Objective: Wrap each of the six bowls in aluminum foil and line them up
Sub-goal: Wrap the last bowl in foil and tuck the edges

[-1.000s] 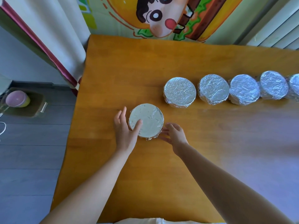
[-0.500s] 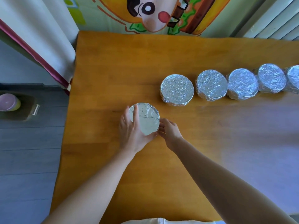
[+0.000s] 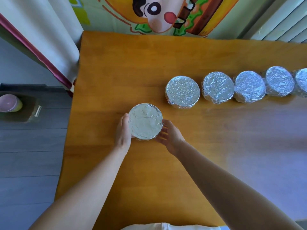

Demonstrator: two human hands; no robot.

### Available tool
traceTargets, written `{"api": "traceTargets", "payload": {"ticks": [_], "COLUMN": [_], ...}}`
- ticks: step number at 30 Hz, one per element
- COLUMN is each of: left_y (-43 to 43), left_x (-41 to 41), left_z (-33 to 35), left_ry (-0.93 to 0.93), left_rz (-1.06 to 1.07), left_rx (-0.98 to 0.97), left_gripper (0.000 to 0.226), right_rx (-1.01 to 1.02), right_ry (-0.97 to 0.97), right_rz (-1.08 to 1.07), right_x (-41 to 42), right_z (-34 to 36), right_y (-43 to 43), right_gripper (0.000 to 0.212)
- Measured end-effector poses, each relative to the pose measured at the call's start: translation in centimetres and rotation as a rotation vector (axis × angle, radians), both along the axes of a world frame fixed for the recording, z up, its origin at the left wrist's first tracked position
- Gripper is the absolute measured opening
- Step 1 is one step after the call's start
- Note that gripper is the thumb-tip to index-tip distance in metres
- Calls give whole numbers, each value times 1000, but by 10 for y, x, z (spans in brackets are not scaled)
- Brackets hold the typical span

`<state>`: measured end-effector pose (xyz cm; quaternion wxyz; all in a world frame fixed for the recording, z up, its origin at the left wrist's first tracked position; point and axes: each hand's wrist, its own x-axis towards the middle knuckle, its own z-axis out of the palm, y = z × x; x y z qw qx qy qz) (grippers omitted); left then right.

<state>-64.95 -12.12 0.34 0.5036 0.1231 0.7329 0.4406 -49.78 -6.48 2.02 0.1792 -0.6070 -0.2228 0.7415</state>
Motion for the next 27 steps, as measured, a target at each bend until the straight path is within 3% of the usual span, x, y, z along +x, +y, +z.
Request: {"api": "traceTargets", "payload": {"ticks": [5,10,12,16,19,21,24,27], "left_y": [-1,-6,-8,-8,2,13,24,24], "left_x": [12,16,10,-3,-5,-1,3,5], "left_z": [10,2,0,0,5,5,0,-6], "left_ry": [-38,20,184,555,864,1030,1118,1200], "left_rz": [101,97,62,-96,-450,-704,-895,-893], "left_rx": [69,44,45,62,167,127,19,-23], "left_gripper": [31,38,47,85,107,120,130,130], "right_rx": [71,128,139,242,300,307,285,246], "right_ry": [-15,-31,-38,-126,-122,-80,-67,-74], "right_rz": [57,78,110,104,81,73,61,66], "right_x": [-6,-14,-13,-10,-10,-14,-22,-27], "right_z": [5,6,0,-8,-10,-8,-8,-15], "right_y": [19,39,41,32,26,25,28,30], "right_gripper": [22,24,23,30,36,37,37,49]}}
